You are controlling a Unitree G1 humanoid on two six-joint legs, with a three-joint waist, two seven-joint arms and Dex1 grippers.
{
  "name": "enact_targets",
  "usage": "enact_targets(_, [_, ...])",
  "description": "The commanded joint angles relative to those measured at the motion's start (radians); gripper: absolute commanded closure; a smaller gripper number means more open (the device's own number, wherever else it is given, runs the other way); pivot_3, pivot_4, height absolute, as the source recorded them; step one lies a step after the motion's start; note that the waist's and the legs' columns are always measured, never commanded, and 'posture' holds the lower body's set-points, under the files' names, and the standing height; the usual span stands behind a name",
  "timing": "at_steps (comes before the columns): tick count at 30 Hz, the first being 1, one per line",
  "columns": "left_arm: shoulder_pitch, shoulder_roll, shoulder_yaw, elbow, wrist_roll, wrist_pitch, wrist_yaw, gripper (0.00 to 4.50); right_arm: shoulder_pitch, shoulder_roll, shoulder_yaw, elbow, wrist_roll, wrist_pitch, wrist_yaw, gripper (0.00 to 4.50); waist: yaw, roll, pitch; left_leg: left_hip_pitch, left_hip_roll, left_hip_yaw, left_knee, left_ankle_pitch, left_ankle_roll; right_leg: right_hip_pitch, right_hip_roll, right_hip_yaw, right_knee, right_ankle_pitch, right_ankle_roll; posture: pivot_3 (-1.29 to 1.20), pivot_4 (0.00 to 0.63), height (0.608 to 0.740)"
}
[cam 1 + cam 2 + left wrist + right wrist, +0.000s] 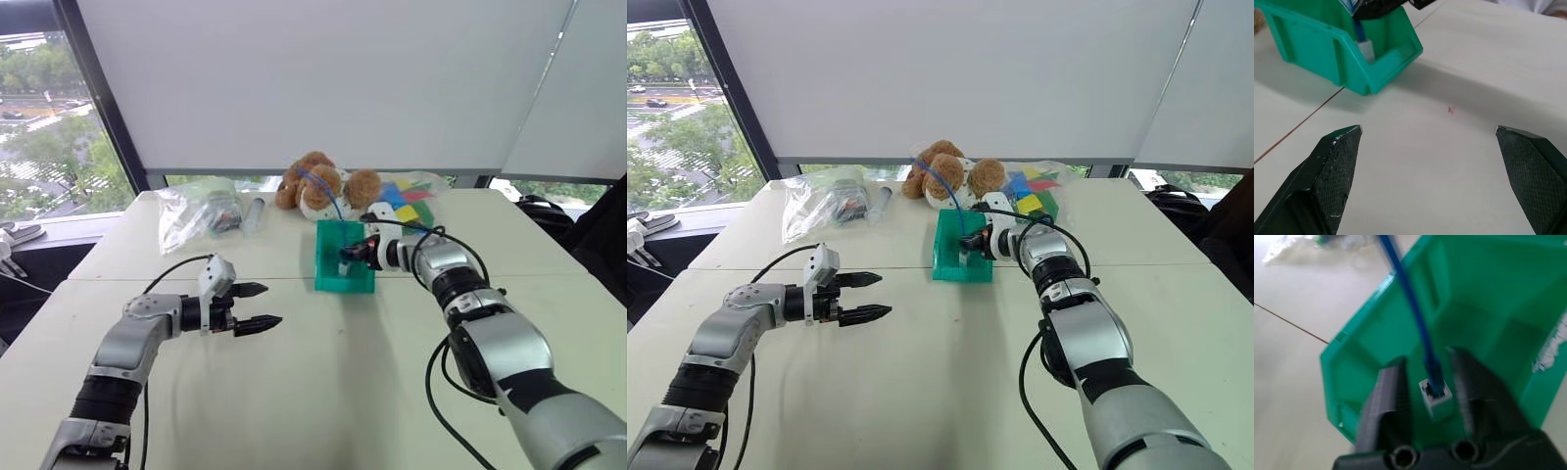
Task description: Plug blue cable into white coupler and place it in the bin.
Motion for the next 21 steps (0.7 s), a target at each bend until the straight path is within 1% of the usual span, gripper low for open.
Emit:
enact_targets(1, [0.005, 0.016, 0.031, -0.049, -0.036, 0.014, 0.016, 0.00, -0.070, -0.001, -0.035, 0.011, -0.016, -0.046, 0.001, 1.23, -0.001, 0.000, 0.000, 0.000, 0.000, 0.000, 0.000, 0.000, 0.000, 0.000, 0.000, 0.000, 0.000, 0.000, 0.000, 0.00, 0.150, 0.740])
enact_targets(2, [0.006, 0.018, 0.031, -0.052, -0.040, 0.017, 0.019, 0.00, -0.077, -0.002, -0.039, 0.014, -0.019, -0.051, 0.002, 0.77, -0.001, 0.001, 0.000, 0.000, 0.000, 0.000, 0.000, 0.000, -0.001, 0.000, 0.000, 0.000, 0.000, 0.000, 0.000, 0.00, 0.150, 0.740])
enact_targets(3, [0.006, 0.018, 0.031, -0.054, -0.045, 0.019, 0.022, 0.00, -0.084, -0.006, -0.043, 0.011, -0.023, -0.056, 0.002, 0.18, -0.002, 0.001, 0.000, 0.000, 0.000, 0.000, 0.000, 0.000, -0.001, 0.000, 0.000, 0.000, 0.000, 0.000, 0.000, 0.00, 0.150, 0.740])
enact_targets(4, [0.007, 0.019, 0.031, -0.059, -0.050, 0.024, 0.026, 0.00, -0.093, -0.013, -0.046, 0.003, -0.026, -0.059, 0.005, 0.04, -0.002, 0.001, 0.000, 0.000, 0.000, 0.000, -0.001, 0.000, -0.001, -0.001, 0.000, 0.000, 0.000, 0.000, 0.000, 0.00, 0.150, 0.740])
enact_targets(8, [0.009, 0.021, 0.031, -0.079, -0.068, 0.045, 0.036, 0.00, -0.119, -0.046, -0.076, -0.048, -0.013, -0.038, 0.034, 0.04, -0.002, 0.001, 0.000, 0.000, 0.000, 0.000, -0.001, 0.001, -0.001, -0.001, 0.000, 0.000, 0.000, 0.000, 0.000, 0.00, 0.150, 0.740])
enact_targets(10, [0.014, 0.026, 0.032, -0.097, -0.075, 0.057, 0.040, 0.00, -0.105, -0.101, -0.092, -0.174, 0.010, 0.024, 0.081, 0.04, 0.001, 0.002, 0.002, 0.000, 0.000, 0.000, -0.001, 0.001, -0.001, -0.001, -0.001, 0.000, 0.000, 0.000, 0.000, 0.00, 0.150, 0.740])
enact_targets(11, [0.017, 0.030, 0.034, -0.106, -0.080, 0.063, 0.042, 0.00, -0.065, -0.142, -0.105, -0.300, 0.032, 0.093, 0.108, 0.04, 0.003, 0.003, 0.002, -0.001, -0.001, 0.000, -0.002, 0.001, -0.001, -0.002, -0.001, 0.000, 0.000, 0.000, 0.000, 0.00, 0.150, 0.740])
enact_targets(12, [0.020, 0.037, 0.037, -0.113, -0.085, 0.068, 0.043, 0.00, 0.017, -0.194, -0.122, -0.486, 0.066, 0.187, 0.136, 0.04, 0.009, 0.003, 0.003, -0.002, -0.001, 0.000, -0.002, 0.001, -0.001, -0.002, -0.002, 0.000, 0.000, 0.000, 0.000, 0.00, 0.150, 0.740])
enact_targets(13, [0.025, 0.044, 0.039, -0.121, -0.090, 0.072, 0.045, 0.00, 0.083, -0.228, -0.134, -0.630, 0.095, 0.264, 0.148, 0.04, 0.015, 0.002, 0.003, -0.002, -0.001, 0.000, -0.002, 0.001, -0.001, -0.003, -0.002, 0.000, 0.000, 0.000, 0.000, 0.00, 0.150, 0.740])
enact_targets(14, [0.030, 0.052, 0.043, -0.129, -0.094, 0.078, 0.045, 0.00, 0.174, -0.266, -0.150, -0.802, 0.132, 0.346, 0.155, 0.04, 0.016, 0.002, 0.002, -0.004, -0.001, -0.003, -0.001, 0.000, -0.001, -0.003, -0.003, -0.001, 0.000, 0.000, 0.000, 0.00, 0.150, 0.740])
enact_targets(15, [0.036, 0.064, 0.049, -0.140, -0.100, 0.088, 0.046, 0.00, 0.284, -0.310, -0.166, -0.982, 0.171, 0.397, 0.174, 0.04, 0.022, 0.001, 0.002, -0.005, -0.002, -0.003, -0.001, 0.000, -0.001, -0.003, -0.003, -0.001, -0.001, 0.000, 0.000, 0.00, 0.150, 0.740])
enact_targets(17, [0.049, 0.086, 0.064, -0.163, -0.116, 0.114, 0.051, 0.00, 0.480, -0.394, -0.206, -1.279, 0.249, 0.474, 0.214, 0.04, 0.025, 0.001, 0.001, -0.007, -0.002, -0.004, -0.002, -0.001, 0.000, -0.005, -0.003, -0.001, -0.002, 0.000, 0.000, 0.00, 0.150, 0.740])
enact_targets(19, [0.064, 0.118, 0.085, -0.193, -0.130, 0.135, 0.053, 0.00, 0.653, -0.458, -0.295, -1.510, 0.338, 0.556, 0.232, 0.04, 0.025, 0.001, 0.002, -0.010, -0.002, -0.002, -0.002, -0.001, 0.000, -0.009, -0.003, -0.001, -0.002, 0.000, 0.000, 0.00, 0.150, 0.740])
enact_targets(21, [0.069, 0.146, 0.110, -0.218, -0.152, 0.166, 0.061, 0.00, 0.779, -0.491, -0.404, -1.670, 0.431, 0.644, 0.227, 0.04, 0.020, 0.004, 0.004, -0.014, -0.001, -0.001, 0.000, -0.001, 0.000, -0.013, -0.003, 0.000, -0.001, 0.000, 0.000, 0.00, 0.150, 0.740])
